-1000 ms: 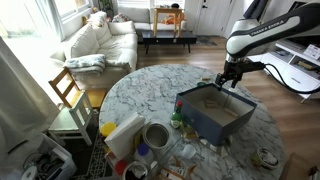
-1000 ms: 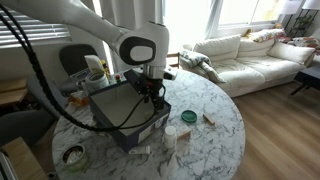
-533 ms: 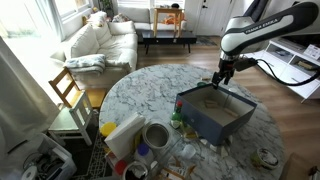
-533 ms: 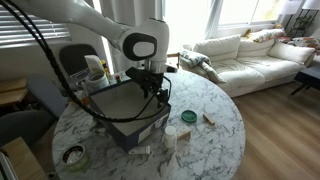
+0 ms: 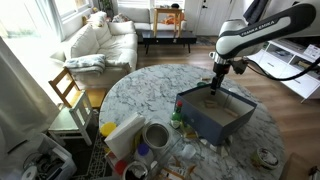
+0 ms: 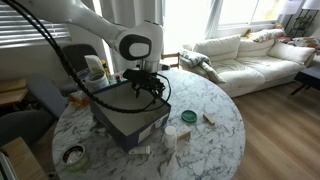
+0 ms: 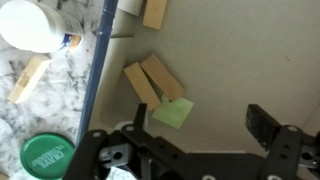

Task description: Pick up the striped towel from the box and put it on the table, pick up the box and put it on top of the striped towel, pick up two wooden blocks at the same time from the box and put them on the table

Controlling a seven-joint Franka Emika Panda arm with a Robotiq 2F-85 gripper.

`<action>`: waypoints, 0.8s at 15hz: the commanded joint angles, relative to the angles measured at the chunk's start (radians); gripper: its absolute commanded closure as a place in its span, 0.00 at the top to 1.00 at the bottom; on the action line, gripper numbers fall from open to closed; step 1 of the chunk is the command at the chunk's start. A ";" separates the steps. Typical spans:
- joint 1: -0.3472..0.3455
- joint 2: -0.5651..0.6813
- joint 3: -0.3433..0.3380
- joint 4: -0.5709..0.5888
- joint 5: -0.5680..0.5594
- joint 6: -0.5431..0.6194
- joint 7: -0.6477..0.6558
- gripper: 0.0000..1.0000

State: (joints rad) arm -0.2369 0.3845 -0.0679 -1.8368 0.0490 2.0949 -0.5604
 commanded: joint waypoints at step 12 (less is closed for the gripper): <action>-0.018 0.070 0.030 -0.054 -0.002 0.057 -0.489 1.00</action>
State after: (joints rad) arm -0.2536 0.4537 -0.0392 -1.8934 0.0484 2.1550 -1.0503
